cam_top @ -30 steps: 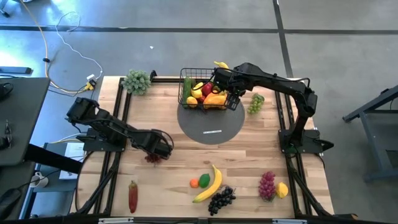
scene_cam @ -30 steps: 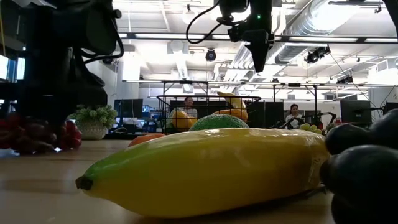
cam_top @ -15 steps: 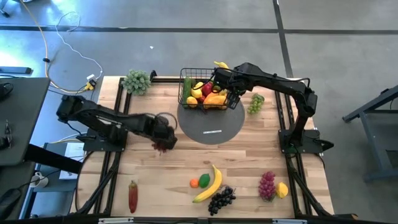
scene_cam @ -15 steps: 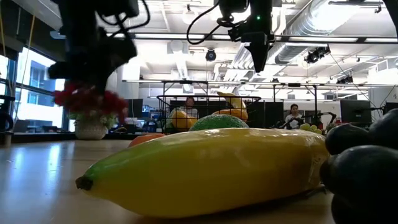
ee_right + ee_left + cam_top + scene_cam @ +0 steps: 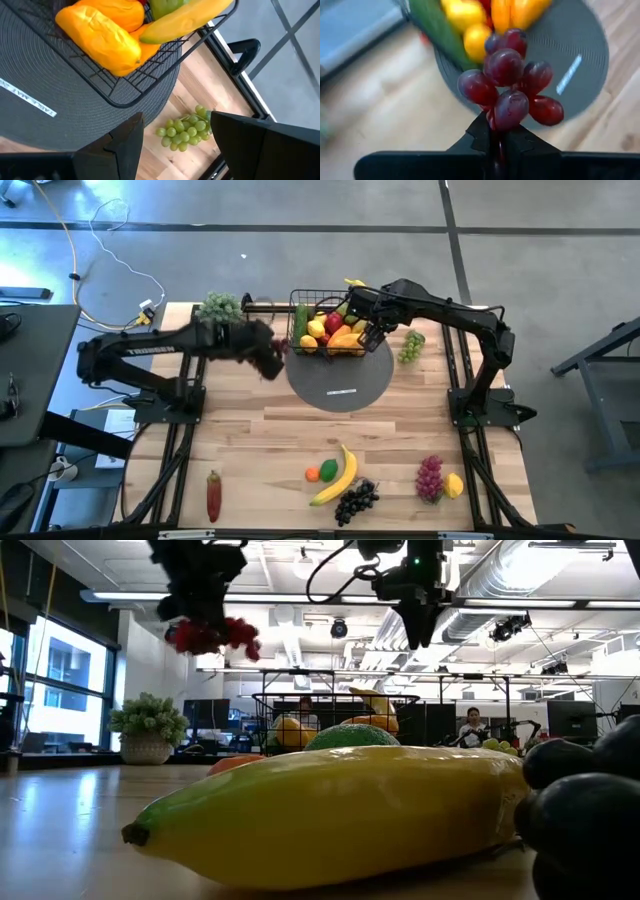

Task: Build produce basket
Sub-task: Put the grapes into the wire basket

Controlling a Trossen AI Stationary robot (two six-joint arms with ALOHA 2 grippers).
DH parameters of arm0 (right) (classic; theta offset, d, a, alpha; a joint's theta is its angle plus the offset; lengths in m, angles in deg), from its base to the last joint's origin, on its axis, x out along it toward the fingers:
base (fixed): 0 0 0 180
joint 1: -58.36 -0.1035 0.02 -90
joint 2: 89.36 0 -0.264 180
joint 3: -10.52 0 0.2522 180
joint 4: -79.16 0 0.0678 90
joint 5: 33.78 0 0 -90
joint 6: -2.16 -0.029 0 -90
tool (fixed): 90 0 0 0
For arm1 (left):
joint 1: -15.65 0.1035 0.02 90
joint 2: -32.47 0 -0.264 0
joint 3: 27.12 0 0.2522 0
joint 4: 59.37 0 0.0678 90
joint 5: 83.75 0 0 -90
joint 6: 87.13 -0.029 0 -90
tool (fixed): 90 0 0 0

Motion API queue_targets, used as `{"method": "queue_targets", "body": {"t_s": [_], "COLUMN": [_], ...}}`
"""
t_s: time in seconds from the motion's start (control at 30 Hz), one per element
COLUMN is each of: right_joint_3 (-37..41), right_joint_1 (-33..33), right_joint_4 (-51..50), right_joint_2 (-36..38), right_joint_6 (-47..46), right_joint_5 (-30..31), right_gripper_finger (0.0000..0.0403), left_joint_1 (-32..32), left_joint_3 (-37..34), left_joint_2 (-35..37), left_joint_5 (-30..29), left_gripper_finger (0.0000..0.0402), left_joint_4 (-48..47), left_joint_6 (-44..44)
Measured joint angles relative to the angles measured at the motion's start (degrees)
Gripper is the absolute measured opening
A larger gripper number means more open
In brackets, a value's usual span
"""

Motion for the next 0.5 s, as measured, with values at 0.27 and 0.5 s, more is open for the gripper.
{"method": "queue_targets", "body": {"t_s": [0.27, 0.5], "right_joint_3": [0.00, 0.00], "right_joint_1": [0.00, 0.02], "right_joint_4": [0.02, 0.04], "right_joint_2": [0.00, 0.00], "right_joint_6": [-5.83, -10.19], "right_joint_5": [-0.06, 1.07], "right_gripper_finger": [0.0213, 0.0213], "left_joint_1": [10.20, 16.44], "left_joint_3": [3.59, 3.87], "left_joint_2": [-0.28, -0.71], "left_joint_5": [3.03, 7.04], "left_gripper_finger": [0.0010, 0.0010], "left_joint_4": [9.94, 18.57], "left_joint_6": [-26.16, -51.71]}}
